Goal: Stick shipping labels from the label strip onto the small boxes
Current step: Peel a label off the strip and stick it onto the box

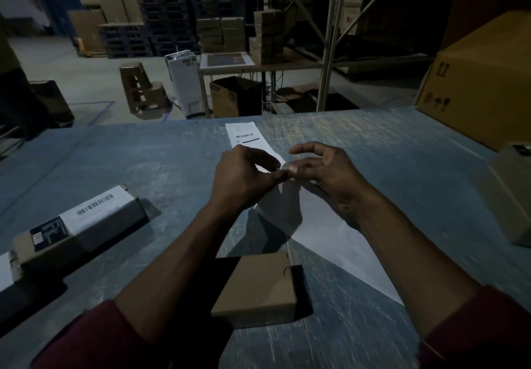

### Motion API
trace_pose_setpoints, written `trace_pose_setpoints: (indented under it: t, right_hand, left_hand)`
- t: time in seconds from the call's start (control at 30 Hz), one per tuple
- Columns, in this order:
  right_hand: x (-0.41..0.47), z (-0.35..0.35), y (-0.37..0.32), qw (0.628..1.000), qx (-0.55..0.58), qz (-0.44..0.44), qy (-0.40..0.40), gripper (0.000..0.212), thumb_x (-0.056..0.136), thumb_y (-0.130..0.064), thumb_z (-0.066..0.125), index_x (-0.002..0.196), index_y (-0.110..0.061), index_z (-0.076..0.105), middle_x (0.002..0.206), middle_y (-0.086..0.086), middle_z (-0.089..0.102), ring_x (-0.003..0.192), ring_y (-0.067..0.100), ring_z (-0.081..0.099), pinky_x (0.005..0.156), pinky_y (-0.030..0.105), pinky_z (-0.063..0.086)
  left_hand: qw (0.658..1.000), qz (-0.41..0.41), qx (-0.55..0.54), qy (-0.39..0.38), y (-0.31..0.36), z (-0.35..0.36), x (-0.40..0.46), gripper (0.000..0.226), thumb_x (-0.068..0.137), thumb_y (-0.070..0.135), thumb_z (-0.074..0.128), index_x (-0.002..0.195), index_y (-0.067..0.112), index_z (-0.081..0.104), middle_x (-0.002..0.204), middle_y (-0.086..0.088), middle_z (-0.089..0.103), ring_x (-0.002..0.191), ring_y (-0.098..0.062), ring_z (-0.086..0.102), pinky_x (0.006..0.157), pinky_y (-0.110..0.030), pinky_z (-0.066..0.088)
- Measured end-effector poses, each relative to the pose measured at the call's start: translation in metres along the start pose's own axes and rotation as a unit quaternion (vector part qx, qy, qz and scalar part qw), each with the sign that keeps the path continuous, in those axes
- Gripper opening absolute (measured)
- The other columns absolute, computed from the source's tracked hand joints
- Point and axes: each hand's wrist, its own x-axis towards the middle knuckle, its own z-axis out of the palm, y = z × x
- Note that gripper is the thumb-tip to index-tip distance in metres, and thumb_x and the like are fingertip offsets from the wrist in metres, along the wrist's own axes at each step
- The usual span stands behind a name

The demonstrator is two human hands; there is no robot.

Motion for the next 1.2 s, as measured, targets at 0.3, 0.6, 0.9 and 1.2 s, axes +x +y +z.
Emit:
trace_pose_setpoints:
  t: [0.3, 0.6, 0.9, 1.2]
  right_hand:
    - [0.001, -0.003, 0.005, 0.995, -0.085, -0.051, -0.023, 0.068, 0.091, 0.002, 0.075, 0.149, -0.024, 0.051, 0.098, 0.003, 0.082, 0.100, 0.010, 0.077, 0.077, 0.015, 0.057]
    - [0.004, -0.001, 0.007, 0.962, -0.239, -0.134, -0.022, 0.086, 0.090, -0.003, 0.078, 0.158, -0.034, 0.035, 0.102, -0.003, 0.081, 0.103, -0.001, 0.073, 0.085, 0.007, 0.048]
    - [0.009, -0.003, 0.013, 0.960, -0.229, -0.158, -0.024, 0.089, 0.088, -0.005, 0.081, 0.157, -0.036, 0.034, 0.098, -0.002, 0.082, 0.107, 0.004, 0.073, 0.109, 0.039, 0.051]
    - [0.007, -0.003, 0.012, 0.978, -0.153, -0.139, -0.010, 0.084, 0.091, -0.001, 0.077, 0.158, -0.025, 0.034, 0.096, -0.002, 0.082, 0.100, 0.006, 0.075, 0.090, 0.020, 0.055]
  left_hand:
    - [1.000, -0.002, -0.023, -0.011, -0.008, 0.002, 0.003, 0.014, 0.087, 0.036, 0.082, 0.093, 0.024, 0.085, 0.093, 0.005, 0.082, 0.076, -0.008, 0.075, 0.074, -0.037, 0.063]
    - [0.996, -0.023, -0.081, -0.027, -0.011, 0.003, 0.006, 0.009, 0.086, 0.026, 0.083, 0.088, 0.019, 0.086, 0.081, 0.005, 0.080, 0.069, -0.005, 0.073, 0.069, -0.030, 0.058]
    - [0.997, 0.002, -0.065, -0.029, -0.011, 0.005, 0.005, 0.013, 0.097, 0.026, 0.071, 0.095, 0.018, 0.081, 0.089, 0.001, 0.079, 0.072, -0.015, 0.074, 0.071, -0.046, 0.064]
    - [0.992, -0.033, -0.124, -0.022, -0.011, 0.002, 0.006, 0.013, 0.094, 0.025, 0.076, 0.091, 0.014, 0.081, 0.085, 0.002, 0.078, 0.065, -0.011, 0.073, 0.058, -0.028, 0.055]
